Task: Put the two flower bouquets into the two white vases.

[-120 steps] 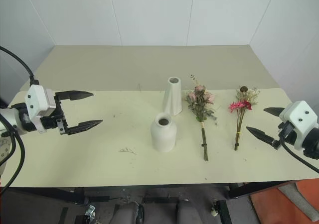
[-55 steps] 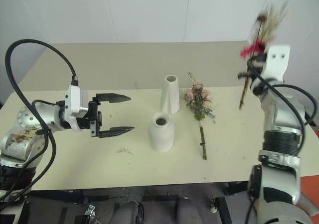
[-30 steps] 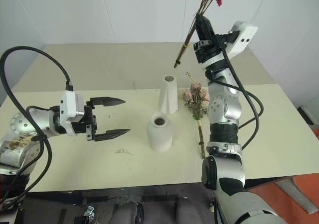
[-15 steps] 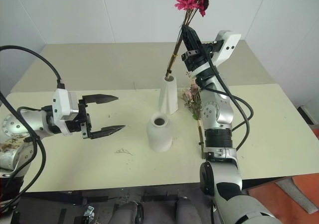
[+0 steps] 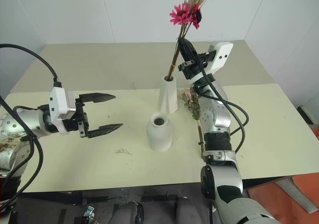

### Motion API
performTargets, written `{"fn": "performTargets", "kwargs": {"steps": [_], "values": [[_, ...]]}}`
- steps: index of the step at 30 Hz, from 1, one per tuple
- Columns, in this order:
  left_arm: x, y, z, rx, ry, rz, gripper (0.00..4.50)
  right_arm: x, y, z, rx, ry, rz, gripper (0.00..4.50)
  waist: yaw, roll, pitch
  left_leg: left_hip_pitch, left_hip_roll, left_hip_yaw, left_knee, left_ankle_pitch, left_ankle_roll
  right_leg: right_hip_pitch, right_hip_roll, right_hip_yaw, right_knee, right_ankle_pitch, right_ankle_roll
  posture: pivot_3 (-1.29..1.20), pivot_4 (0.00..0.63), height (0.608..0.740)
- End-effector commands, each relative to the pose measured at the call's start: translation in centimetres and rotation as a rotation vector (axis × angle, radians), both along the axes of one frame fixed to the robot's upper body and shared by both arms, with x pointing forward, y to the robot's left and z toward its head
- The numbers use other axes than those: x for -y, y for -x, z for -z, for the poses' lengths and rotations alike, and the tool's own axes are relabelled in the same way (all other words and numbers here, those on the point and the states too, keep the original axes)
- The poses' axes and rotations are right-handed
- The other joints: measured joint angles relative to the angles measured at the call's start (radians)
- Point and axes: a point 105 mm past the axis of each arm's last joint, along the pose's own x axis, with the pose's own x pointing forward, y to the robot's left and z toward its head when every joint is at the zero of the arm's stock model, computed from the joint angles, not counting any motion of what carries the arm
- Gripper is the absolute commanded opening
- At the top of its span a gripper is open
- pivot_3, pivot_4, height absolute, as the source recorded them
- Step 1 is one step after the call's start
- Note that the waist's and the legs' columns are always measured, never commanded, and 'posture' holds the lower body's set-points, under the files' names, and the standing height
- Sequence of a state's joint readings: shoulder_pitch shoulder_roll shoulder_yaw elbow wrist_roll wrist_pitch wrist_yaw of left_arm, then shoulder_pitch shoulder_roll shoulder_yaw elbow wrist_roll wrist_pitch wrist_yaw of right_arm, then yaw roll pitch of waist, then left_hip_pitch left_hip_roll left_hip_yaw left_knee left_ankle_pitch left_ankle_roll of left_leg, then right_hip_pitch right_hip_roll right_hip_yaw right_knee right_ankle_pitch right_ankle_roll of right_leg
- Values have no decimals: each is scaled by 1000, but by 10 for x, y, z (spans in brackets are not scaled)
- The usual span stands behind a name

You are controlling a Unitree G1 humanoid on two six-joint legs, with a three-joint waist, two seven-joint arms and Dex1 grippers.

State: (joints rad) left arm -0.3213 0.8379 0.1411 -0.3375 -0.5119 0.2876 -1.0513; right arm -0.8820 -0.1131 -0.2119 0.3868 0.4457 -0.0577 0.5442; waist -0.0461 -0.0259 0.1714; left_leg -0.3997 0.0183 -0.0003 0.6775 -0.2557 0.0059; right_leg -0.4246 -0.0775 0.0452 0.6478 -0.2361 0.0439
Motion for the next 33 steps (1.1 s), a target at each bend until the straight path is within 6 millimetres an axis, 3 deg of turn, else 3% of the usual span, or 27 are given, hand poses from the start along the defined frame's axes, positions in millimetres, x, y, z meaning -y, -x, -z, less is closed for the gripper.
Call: {"fn": "performTargets", "kwargs": {"steps": [1,16,19,29,33], "values": [[-4,4,-9,35,-3,-9,4500,2,4,-6,56,0,8,18,0,0,0,0,0,0,0,0,0,0,0,0,0,0,0,0,150,740],[-5,4,-9,39,-1,-20,4500,-16,8,23,85,118,21,18,0,0,0,0,0,0,0,0,0,0,0,0,0,0,0,0,150,740],[-5,4,-9,39,0,-17,4500,-21,12,27,87,124,-27,829,0,0,0,0,0,0,0,0,0,0,0,0,0,0,0,0,150,740],[-4,3,-8,34,1,-11,4500,-17,18,38,79,176,-7,4319,1,0,0,0,0,0,0,0,0,0,0,0,0,0,0,0,150,740],[-5,2,-7,32,0,-12,4500,-1,22,50,50,202,56,4475,3,0,0,0,0,0,0,0,0,0,0,0,0,0,0,0,150,740]]}}
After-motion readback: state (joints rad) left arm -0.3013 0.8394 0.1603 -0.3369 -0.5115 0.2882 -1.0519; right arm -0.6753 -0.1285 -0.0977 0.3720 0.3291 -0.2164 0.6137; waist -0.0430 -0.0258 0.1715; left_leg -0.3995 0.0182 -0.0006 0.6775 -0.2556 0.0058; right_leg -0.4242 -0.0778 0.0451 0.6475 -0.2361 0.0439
